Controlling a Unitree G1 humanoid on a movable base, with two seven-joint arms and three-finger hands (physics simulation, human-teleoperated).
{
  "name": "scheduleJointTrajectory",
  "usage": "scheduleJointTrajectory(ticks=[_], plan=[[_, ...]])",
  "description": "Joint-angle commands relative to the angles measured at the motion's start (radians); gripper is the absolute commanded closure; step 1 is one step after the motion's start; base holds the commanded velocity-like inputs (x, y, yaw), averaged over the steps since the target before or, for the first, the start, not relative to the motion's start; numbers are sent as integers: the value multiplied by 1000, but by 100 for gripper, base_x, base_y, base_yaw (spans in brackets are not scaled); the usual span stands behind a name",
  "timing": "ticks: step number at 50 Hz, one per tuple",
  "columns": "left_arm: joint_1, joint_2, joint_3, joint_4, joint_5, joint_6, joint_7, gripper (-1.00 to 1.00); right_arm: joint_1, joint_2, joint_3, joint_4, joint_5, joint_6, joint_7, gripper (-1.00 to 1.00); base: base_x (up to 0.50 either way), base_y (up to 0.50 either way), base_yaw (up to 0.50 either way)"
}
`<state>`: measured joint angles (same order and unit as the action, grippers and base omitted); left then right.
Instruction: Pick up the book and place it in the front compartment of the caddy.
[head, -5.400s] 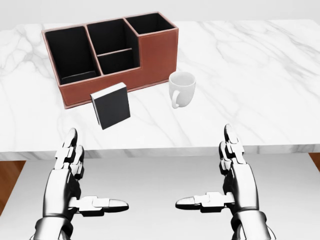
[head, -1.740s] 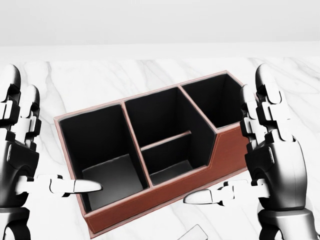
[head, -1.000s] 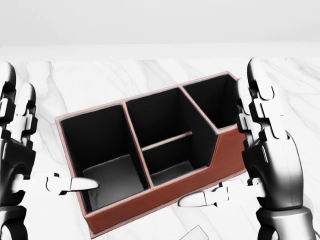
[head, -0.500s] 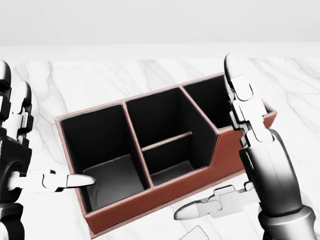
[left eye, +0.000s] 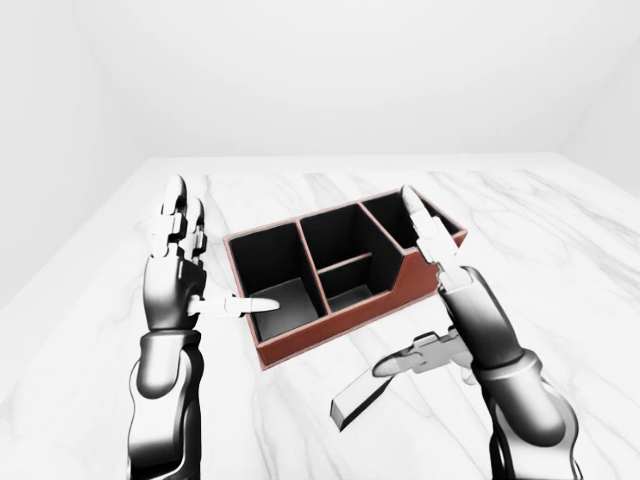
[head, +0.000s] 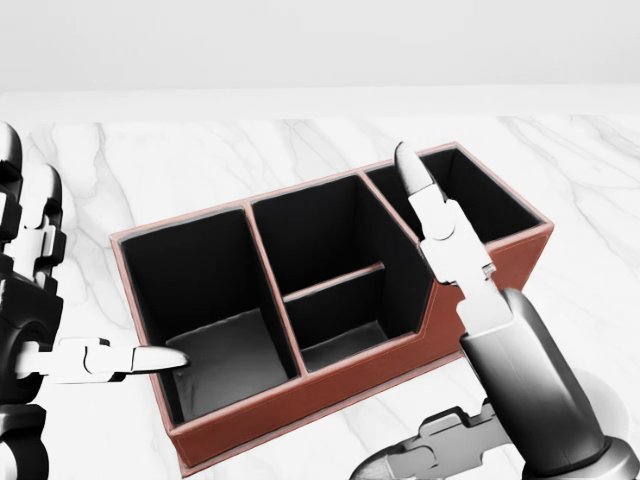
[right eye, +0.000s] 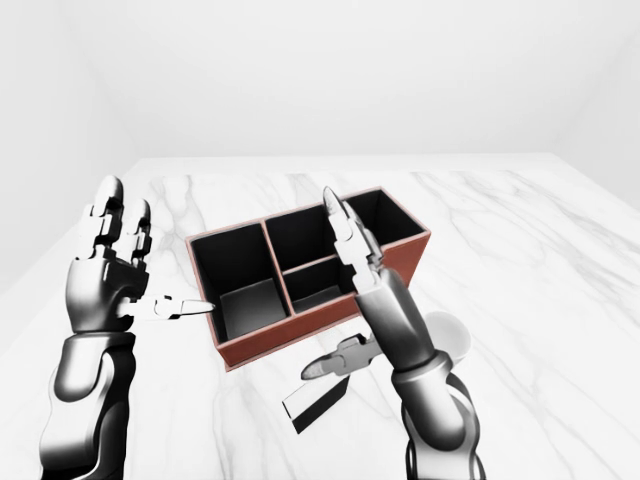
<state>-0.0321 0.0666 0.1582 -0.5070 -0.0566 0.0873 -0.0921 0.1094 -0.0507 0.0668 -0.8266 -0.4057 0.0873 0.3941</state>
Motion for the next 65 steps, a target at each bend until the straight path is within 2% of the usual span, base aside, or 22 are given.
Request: scheduleJointTrajectory(ticks=[1,14,24,57,65], plan=[[1,0,0,9,2,0,0,-100,41,0,11,-50,-64,0,54,-100,0,0,0],[4,-1,-1,5,4,0,-1,-100,95,0,16,-113,-97,0,104,-100,0,0,0],[-2,0,-1,26,5,0,0,-100,130,-4,69,-148,-155,0,120,-100,0,0,0],[3,0,-1,13,5,0,-1,-100,222,-16,65,-48,-251,0,63,-100,0,0,0],[1,1,3,19,3,0,-1,-100,243,-18,62,-19,-280,-57,49,-100,0,0,0]])
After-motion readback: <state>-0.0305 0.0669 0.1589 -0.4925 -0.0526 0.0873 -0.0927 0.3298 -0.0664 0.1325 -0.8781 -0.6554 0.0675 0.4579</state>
